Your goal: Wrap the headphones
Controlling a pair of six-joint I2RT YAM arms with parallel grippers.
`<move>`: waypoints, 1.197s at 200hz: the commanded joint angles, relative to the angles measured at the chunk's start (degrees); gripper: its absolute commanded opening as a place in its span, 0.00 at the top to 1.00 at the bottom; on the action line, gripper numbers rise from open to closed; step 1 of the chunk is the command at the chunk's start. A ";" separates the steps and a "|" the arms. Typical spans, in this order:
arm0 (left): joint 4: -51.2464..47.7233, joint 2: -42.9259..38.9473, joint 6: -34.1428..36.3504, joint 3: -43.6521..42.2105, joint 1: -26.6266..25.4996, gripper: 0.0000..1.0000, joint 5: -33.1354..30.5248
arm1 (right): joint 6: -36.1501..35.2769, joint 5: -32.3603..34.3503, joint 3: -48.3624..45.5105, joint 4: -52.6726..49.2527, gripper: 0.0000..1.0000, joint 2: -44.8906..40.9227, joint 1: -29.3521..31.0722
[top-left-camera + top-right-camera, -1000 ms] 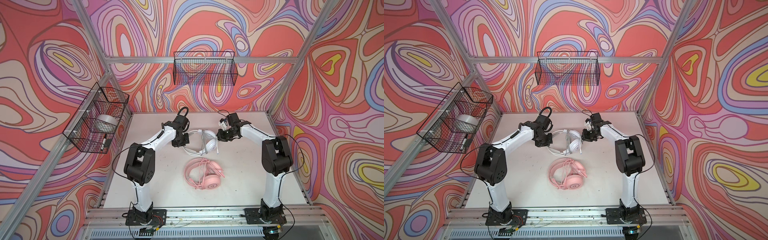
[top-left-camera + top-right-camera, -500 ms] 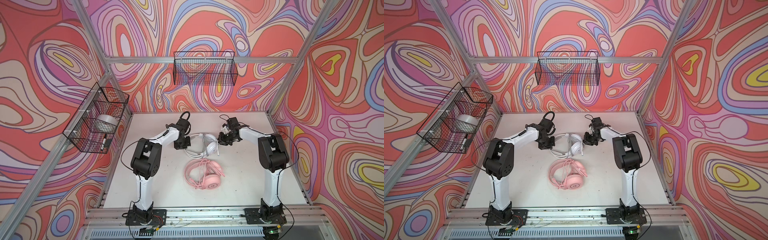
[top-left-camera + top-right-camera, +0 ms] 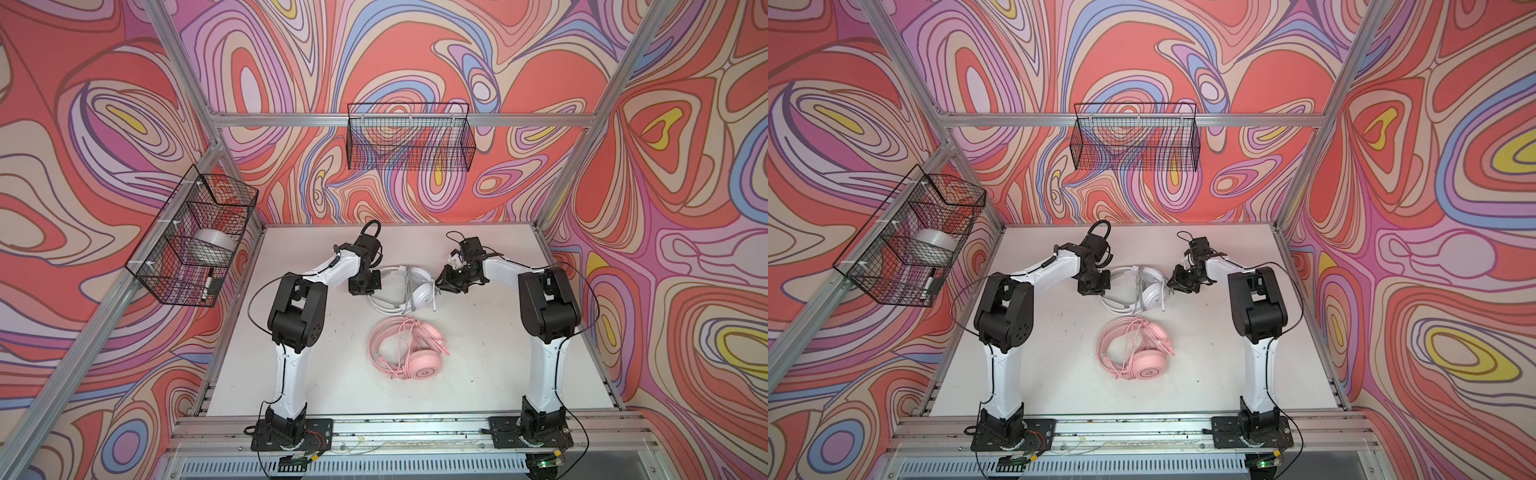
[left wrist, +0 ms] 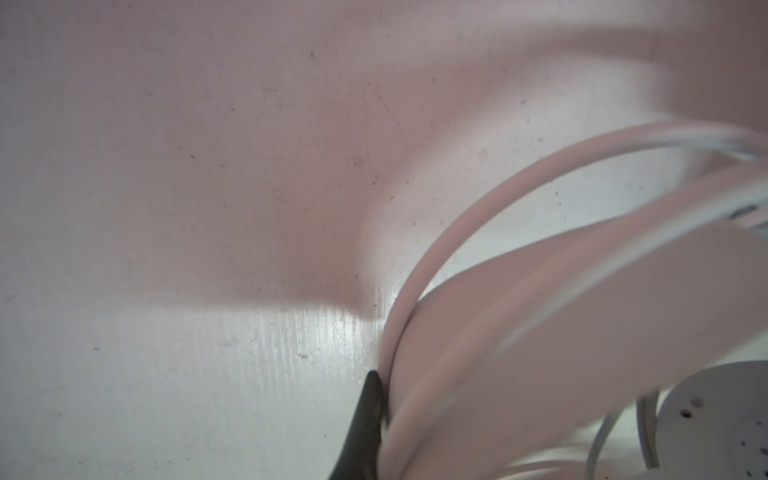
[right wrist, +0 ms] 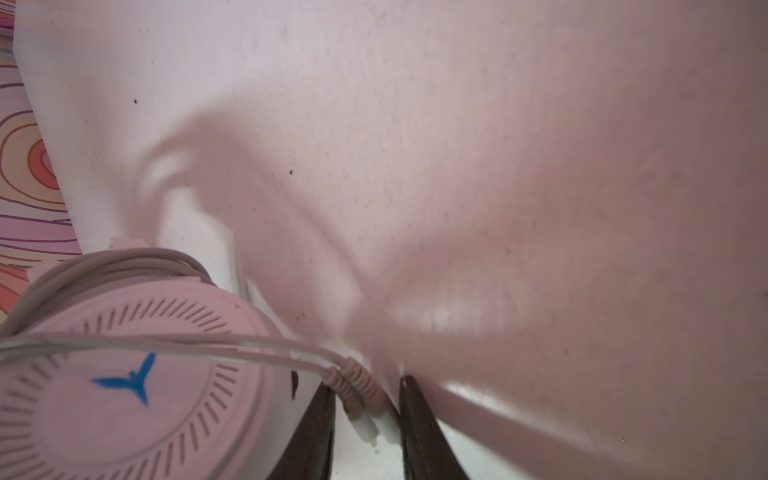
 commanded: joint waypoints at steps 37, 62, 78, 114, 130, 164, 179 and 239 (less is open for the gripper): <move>0.83 2.14 -2.08 3.80 1.64 0.96 0.55 | -0.08 2.71 -0.59 -2.34 0.67 0.59 -1.38; 0.80 3.01 -2.29 4.56 1.95 0.90 0.42 | 0.11 3.73 -0.78 -2.53 0.63 -0.17 -1.71; 0.65 3.43 -2.25 5.27 2.20 0.87 0.46 | 0.02 4.26 -1.00 -2.77 0.61 -0.99 -2.13; 0.25 4.59 -1.99 7.22 2.74 0.84 0.85 | -0.51 5.00 -0.96 -3.48 0.58 -2.75 -2.83; -0.24 5.17 -1.73 8.17 2.91 0.78 1.14 | -0.72 5.43 -1.09 -3.81 0.57 -3.56 -2.95; -0.29 5.17 -1.68 8.22 3.03 0.60 1.06 | -1.66 6.88 -1.27 -4.81 0.54 -6.11 -3.01; -0.42 5.17 -1.67 8.15 3.08 0.56 1.21 | -2.31 7.57 -1.28 -5.35 0.54 -7.34 -3.14; -0.38 4.78 -2.38 7.84 3.10 0.27 1.53 | -5.58 11.10 -2.23 -7.84 0.50 -13.13 -3.27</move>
